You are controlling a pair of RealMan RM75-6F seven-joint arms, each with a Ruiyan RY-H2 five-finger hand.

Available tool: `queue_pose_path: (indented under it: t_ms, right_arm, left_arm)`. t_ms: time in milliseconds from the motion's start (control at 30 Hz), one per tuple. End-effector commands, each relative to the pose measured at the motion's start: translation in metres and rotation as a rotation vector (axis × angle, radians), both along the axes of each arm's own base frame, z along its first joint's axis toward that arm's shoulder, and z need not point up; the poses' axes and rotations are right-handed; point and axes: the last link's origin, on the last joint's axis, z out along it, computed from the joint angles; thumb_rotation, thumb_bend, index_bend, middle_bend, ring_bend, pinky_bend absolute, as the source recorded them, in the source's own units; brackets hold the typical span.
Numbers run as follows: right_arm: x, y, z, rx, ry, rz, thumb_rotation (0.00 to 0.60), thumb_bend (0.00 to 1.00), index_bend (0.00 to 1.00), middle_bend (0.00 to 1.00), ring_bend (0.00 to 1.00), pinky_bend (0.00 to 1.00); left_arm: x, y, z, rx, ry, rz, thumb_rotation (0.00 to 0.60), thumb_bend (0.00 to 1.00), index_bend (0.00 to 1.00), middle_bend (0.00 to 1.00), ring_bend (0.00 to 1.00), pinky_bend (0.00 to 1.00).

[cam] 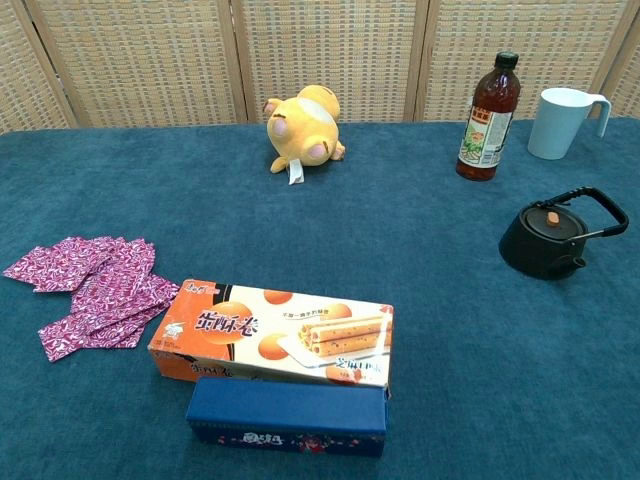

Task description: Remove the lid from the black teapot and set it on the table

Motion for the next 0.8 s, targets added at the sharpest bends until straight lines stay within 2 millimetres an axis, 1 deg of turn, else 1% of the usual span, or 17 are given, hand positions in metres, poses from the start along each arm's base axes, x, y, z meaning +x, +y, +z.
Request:
queue_pose_path:
  t_ms: [33,233,400,467,500,567,600,767,800]
  right_arm:
    - [0.000,0.000,-0.001,0.006,0.002,0.000,0.600,0.00,0.00,0.00,0.00,0.00]
    - [0.002,-0.003,-0.007,0.036,-0.004,0.013,0.600,0.00,0.00,0.00,0.00,0.00]
    - [0.007,-0.012,-0.018,0.110,0.014,0.070,0.600,0.00,0.00,0.00,0.00,0.00]
    - [0.010,-0.019,-0.024,0.151,0.046,0.094,0.600,0.04,0.00,0.00,0.00,0.00]
    - [0.012,-0.022,-0.026,0.172,0.054,0.104,0.600,0.08,0.00,0.00,0.00,0.00]
    - [0.019,-0.033,-0.034,0.244,0.054,0.122,0.600,0.19,0.00,0.00,0.00,0.00]
    - [0.022,-0.043,-0.039,0.298,0.047,0.111,0.600,0.26,0.00,0.00,0.00,0.00]
    - [0.032,-0.079,-0.042,0.415,-0.014,0.024,0.600,0.64,0.00,0.00,0.00,0.00]
    - [0.035,-0.086,-0.043,0.437,-0.046,-0.001,0.600,0.68,0.00,0.00,0.00,0.00]
  left_arm:
    - [0.000,0.000,0.000,-0.001,0.000,0.000,0.600,0.11,0.00,0.00,0.00,0.00]
    - [-0.001,0.001,0.000,0.000,0.001,0.002,0.600,0.11,0.00,0.00,0.00,0.00]
    - [-0.002,0.003,-0.001,-0.002,0.001,0.007,0.600,0.11,0.00,0.00,0.00,0.00]
    - [-0.002,0.004,-0.001,-0.003,0.002,0.011,0.600,0.11,0.00,0.00,0.00,0.00]
    - [-0.002,0.005,-0.001,-0.003,0.002,0.013,0.600,0.11,0.00,0.00,0.00,0.00]
    - [-0.003,0.006,-0.001,-0.002,0.000,0.020,0.600,0.11,0.00,0.00,0.00,0.00]
    - [-0.004,0.006,0.000,0.002,-0.002,0.025,0.600,0.11,0.00,0.00,0.00,0.00]
    - [-0.005,0.007,0.002,0.008,-0.010,0.032,0.600,0.11,0.00,0.00,0.00,0.00]
    - [-0.006,0.007,0.003,0.009,-0.010,0.033,0.600,0.11,0.00,0.00,0.00,0.00]
